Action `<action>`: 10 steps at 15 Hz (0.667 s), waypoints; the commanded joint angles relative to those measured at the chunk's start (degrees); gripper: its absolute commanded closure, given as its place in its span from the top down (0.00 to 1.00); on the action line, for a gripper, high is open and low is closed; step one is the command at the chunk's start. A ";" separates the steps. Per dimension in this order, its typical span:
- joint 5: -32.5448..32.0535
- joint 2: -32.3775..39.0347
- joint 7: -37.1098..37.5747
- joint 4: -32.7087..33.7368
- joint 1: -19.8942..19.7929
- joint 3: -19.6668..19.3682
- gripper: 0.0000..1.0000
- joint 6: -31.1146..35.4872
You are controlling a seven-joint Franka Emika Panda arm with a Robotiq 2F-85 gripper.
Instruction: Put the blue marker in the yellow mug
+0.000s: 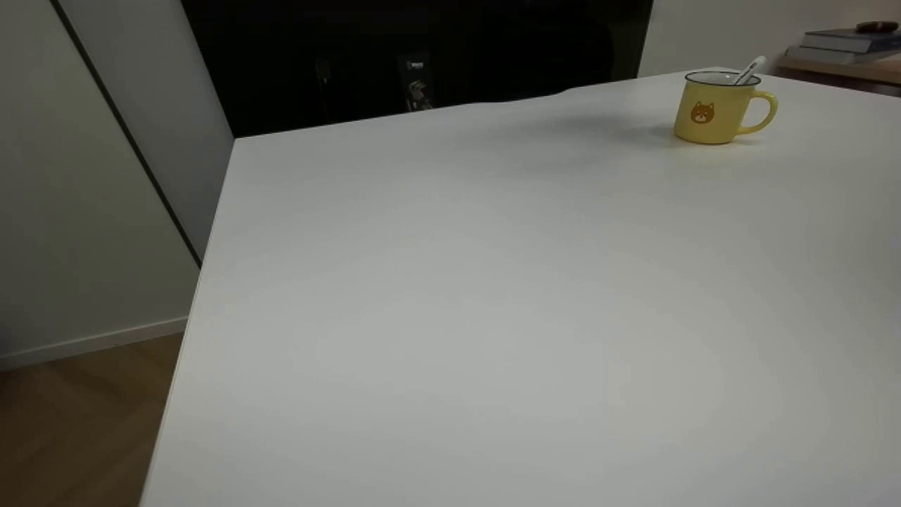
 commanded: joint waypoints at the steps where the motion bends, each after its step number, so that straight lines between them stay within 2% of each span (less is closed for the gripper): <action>1: 9.00 0.23 3.06 3.15 -0.89 0.27 1.00 -2.31; 10: 29.61 -1.34 11.01 2.91 -3.11 -1.17 1.00 2.28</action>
